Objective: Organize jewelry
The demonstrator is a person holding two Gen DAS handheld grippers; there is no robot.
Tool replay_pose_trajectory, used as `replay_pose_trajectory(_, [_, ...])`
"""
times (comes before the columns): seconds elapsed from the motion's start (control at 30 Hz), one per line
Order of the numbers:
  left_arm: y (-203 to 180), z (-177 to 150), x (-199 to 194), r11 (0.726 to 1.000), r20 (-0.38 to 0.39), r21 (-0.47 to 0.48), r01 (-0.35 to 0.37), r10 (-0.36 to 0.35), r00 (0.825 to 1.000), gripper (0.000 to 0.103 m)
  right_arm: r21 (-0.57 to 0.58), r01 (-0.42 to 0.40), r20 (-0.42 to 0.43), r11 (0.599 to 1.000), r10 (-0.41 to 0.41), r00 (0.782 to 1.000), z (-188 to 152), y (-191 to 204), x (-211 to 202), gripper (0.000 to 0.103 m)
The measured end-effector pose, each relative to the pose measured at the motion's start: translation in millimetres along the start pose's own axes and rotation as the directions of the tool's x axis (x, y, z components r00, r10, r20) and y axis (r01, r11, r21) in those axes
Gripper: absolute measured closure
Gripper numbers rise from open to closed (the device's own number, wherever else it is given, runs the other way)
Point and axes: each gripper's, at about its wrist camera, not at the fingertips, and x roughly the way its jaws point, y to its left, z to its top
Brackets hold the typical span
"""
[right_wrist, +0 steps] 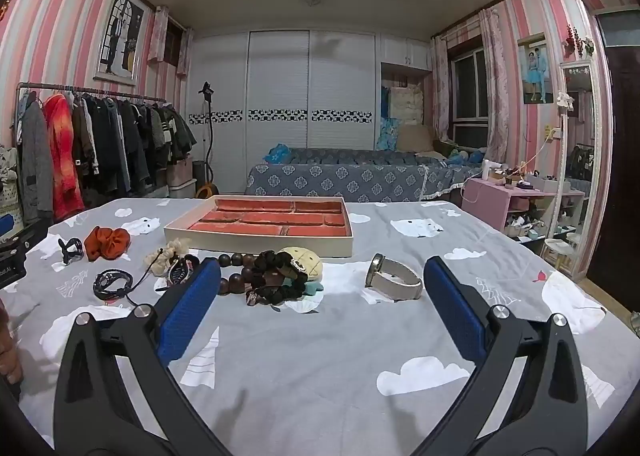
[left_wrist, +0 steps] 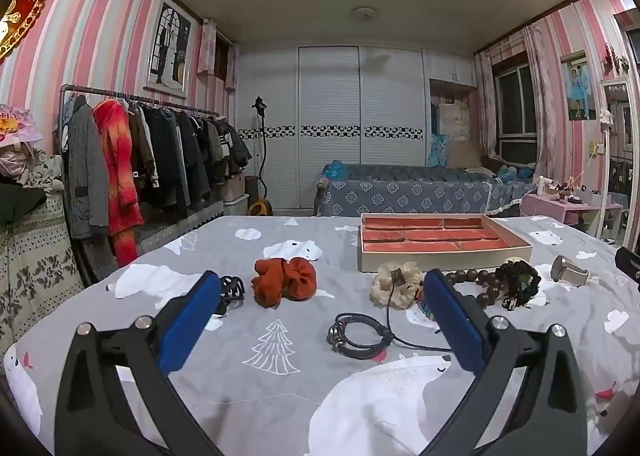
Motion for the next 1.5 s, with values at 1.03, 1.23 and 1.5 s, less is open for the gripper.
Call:
replay_pose_trajectory(1.03, [0.0, 0.2, -0.3, 1.0, 0.001, 0.002, 0.0, 0.0, 1.0, 0.004, -0.001, -0.002, -0.01, 1.0, 0.002, 1.0, -2.5, 1.9, 3.0, 0.004])
replay_pose_trajectory(1.23, [-1.0, 0.2, 0.4, 1.0, 0.0, 0.004, -0.001, 0.001, 1.0, 0.004, -0.001, -0.002, -0.011, 1.0, 0.002, 1.0, -2.2, 1.9, 2.9, 0.004])
replay_pose_trajectory(1.5, [-0.4, 0.3, -0.3, 1.0, 0.0, 0.004, 0.0, 0.0, 1.0, 0.004, -0.001, -0.002, -0.01, 1.0, 0.002, 1.0, -2.6, 2.0, 3.2, 0.004])
